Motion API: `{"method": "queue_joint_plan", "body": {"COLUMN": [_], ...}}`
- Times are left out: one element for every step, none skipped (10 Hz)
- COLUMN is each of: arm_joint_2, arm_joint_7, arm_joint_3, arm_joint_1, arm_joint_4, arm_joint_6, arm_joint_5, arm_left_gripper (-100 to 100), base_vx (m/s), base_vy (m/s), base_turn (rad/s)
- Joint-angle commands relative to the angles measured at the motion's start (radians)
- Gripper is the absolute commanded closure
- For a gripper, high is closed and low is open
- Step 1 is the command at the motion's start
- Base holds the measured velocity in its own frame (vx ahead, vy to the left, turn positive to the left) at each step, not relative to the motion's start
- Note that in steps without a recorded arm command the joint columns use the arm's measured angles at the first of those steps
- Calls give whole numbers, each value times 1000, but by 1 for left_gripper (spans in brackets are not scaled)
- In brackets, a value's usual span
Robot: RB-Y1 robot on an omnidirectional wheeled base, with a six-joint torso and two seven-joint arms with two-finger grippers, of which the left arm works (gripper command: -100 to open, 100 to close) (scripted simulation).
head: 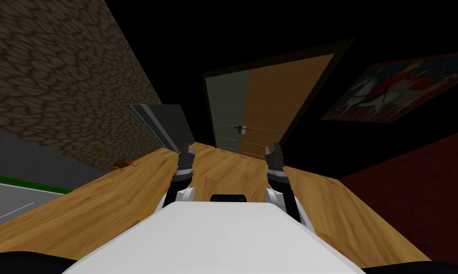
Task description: Pull the door open
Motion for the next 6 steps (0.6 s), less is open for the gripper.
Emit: {"method": "queue_joint_plan", "body": {"arm_joint_2": [16,19,32,41,51,56], "arm_joint_7": [6,8,14,18,23,26], "arm_joint_3": [4,5,8,10,13,15], "arm_joint_1": [-17,-21,-35,-47,-60,-67], "arm_joint_4": [31,39,66,88,111,125], "arm_joint_6": [5,6,10,13,16,18], "arm_joint_5": [9,11,19,25,32,36], "arm_left_gripper": [-100,-100,-100,-100,-100,-100], "base_vx": [86,169,200,201,198,165], "base_vy": [-15,-71,-58,-50,-76,-69], "base_turn": [-128,-71,-81,-120,-125,-68]}}
